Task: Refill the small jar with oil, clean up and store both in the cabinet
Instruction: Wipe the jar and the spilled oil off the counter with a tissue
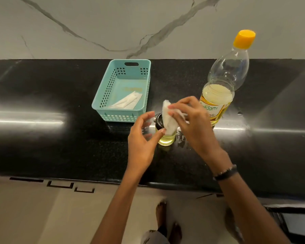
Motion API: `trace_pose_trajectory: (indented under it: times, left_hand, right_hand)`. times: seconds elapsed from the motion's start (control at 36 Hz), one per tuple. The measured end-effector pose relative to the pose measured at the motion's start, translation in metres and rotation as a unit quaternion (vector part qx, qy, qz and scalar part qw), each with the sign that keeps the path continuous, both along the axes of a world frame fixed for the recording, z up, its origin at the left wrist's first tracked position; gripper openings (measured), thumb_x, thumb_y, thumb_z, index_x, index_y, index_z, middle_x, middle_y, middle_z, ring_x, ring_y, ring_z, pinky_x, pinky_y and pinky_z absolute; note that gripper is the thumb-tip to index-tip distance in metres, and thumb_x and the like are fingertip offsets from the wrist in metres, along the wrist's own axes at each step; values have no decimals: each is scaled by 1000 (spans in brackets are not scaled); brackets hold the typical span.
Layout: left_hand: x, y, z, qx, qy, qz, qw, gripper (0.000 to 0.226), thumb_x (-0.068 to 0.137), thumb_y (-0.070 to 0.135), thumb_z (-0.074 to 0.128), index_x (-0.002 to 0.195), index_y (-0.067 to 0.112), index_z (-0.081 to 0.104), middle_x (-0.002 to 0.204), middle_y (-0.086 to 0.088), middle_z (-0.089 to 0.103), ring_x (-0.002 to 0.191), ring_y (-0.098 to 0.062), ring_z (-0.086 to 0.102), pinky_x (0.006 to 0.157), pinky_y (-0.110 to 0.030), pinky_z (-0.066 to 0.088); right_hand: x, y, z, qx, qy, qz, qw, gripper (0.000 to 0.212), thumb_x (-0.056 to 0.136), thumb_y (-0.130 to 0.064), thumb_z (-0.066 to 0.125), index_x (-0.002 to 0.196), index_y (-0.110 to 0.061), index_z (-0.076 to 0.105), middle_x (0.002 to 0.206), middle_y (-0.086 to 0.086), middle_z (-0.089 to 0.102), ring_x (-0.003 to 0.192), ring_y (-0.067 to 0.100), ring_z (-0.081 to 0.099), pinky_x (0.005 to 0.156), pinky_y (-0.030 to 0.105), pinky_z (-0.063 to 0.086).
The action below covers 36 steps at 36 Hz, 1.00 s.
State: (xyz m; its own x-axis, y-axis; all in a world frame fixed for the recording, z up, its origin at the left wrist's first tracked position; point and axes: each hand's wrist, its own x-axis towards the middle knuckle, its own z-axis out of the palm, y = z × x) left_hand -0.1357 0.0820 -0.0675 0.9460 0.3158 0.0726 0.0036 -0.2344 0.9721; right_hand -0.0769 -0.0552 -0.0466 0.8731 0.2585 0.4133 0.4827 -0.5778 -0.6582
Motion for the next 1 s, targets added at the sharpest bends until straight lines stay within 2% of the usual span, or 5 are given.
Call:
trace_pose_trajectory:
  times: [0.28,0.47,0.69,0.83,1.0]
  left_hand:
    - [33,11,7,128,4,-82,988,64,63,17,86,121,25,58,108,13,62,100,-1,57,90,-29,51]
    - [39,20,5,180,-2,-107,978,60,65,19,85,119,22,60,112,11,64,96,2,56,85,-13,45]
    - [41,26,2,295,-19,-121,948,63,61,25,87,118,24,62,114,7,64,104,-13,56,85,-40,51]
    - [43,28,3,304,-19,-132,943,63,64,25,85,122,28,60,116,10,62,104,-13,55,84,-41,50]
    - [52,36,7,324,10,-181,929,70,66,35,83,130,26,57,125,7,59,115,-15,50,94,-38,47]
  right_hand:
    - [19,16,22,-333,18,95,938,31,93,-21,59,124,-18,58,116,5,58,103,22,59,69,25,34]
    - [23,25,22,-346,35,82,934,31,92,-22,60,123,-16,58,108,10,59,95,27,60,73,30,42]
    - [27,14,21,-301,65,112,945,23,89,-11,63,110,-22,63,112,-1,56,91,10,51,71,21,33]
    - [19,10,-3,-172,-2,48,984,14,88,-13,65,102,-15,67,98,2,68,90,17,62,72,25,42]
    - [-3,-2,-33,234,93,-72,965,15,87,-10,67,101,-13,65,98,-6,66,94,5,64,80,22,55]
